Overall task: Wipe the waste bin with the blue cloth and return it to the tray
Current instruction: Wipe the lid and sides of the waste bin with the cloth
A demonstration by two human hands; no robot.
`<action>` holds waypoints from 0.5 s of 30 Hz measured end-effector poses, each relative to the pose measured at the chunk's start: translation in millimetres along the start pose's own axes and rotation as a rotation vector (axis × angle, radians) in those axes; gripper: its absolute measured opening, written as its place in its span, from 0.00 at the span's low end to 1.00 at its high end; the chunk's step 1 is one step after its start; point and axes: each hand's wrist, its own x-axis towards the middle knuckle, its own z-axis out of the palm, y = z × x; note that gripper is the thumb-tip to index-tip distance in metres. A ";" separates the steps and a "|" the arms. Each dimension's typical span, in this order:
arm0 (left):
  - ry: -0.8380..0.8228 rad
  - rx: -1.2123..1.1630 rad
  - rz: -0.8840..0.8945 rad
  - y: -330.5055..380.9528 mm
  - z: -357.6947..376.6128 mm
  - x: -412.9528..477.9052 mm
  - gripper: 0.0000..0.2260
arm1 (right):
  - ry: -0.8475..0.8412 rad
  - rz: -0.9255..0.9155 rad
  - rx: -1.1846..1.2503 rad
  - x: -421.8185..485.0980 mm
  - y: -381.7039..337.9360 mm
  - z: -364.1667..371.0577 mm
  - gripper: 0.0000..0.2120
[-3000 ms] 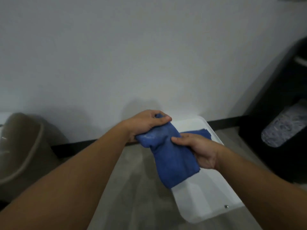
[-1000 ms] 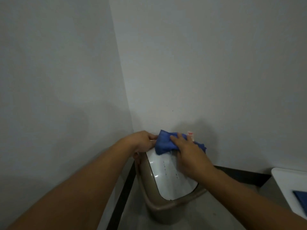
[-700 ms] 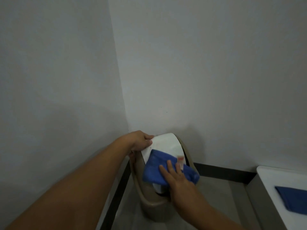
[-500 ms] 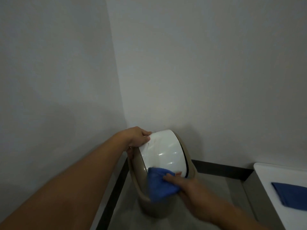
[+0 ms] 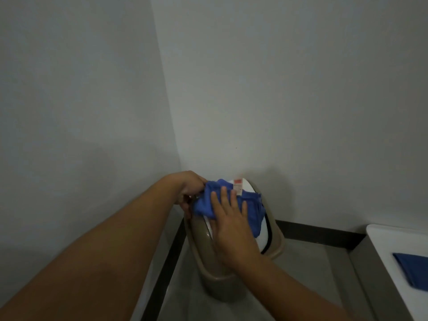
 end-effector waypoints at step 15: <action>-0.011 -0.134 -0.046 1.8 3.1 -2.6 0.17 | -0.178 0.161 0.808 -60.0 43.0 -32.3 0.10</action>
